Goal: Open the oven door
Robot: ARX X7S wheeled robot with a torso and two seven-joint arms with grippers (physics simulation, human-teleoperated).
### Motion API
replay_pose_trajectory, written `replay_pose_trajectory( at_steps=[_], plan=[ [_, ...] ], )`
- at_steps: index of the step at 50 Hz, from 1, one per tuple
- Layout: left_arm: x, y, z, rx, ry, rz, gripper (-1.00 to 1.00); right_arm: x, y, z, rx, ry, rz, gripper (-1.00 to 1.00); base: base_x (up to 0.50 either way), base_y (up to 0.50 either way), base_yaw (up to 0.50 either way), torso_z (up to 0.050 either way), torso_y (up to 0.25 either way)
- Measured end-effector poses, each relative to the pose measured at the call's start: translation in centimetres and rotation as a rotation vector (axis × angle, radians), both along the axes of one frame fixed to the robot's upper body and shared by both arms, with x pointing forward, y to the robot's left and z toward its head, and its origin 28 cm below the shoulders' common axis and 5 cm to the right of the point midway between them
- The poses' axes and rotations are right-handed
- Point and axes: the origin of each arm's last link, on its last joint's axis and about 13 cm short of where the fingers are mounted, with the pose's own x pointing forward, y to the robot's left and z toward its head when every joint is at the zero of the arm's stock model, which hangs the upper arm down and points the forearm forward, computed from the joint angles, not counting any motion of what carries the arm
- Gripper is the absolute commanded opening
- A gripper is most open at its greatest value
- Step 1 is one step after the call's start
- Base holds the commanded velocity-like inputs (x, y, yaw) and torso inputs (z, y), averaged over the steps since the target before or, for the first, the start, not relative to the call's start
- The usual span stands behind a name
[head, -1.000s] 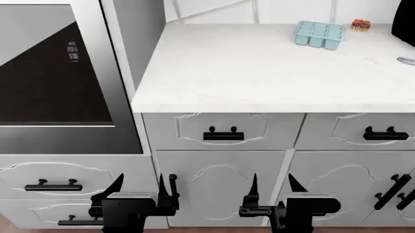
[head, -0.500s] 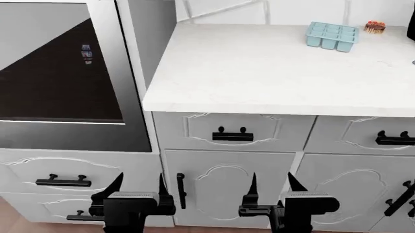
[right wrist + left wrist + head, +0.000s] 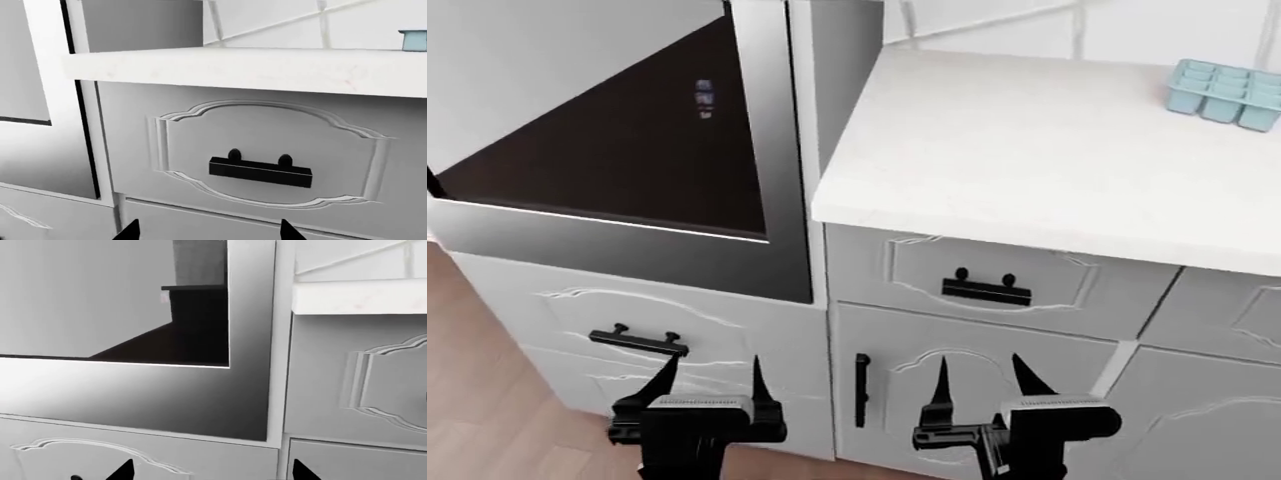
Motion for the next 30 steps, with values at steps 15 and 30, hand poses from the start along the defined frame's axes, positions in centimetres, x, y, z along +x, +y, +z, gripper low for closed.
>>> replay_pose_trajectory(
  at_steps=[15, 30],
  plan=[
    [0.00, 0.03, 0.11, 0.004, -0.003, 0.003, 1.00, -0.07, 0.06, -0.10, -0.004, 0.000, 0.014, 1.00, 0.00, 0.00, 0.50, 0.000, 0.000],
    [0.03, 0.02, -0.06, 0.009, 0.002, 0.002, 1.00, -0.14, 0.12, -0.29, -0.009, 0.000, 0.030, 1.00, 0.00, 0.00, 0.50, 0.000, 0.000]
  ],
)
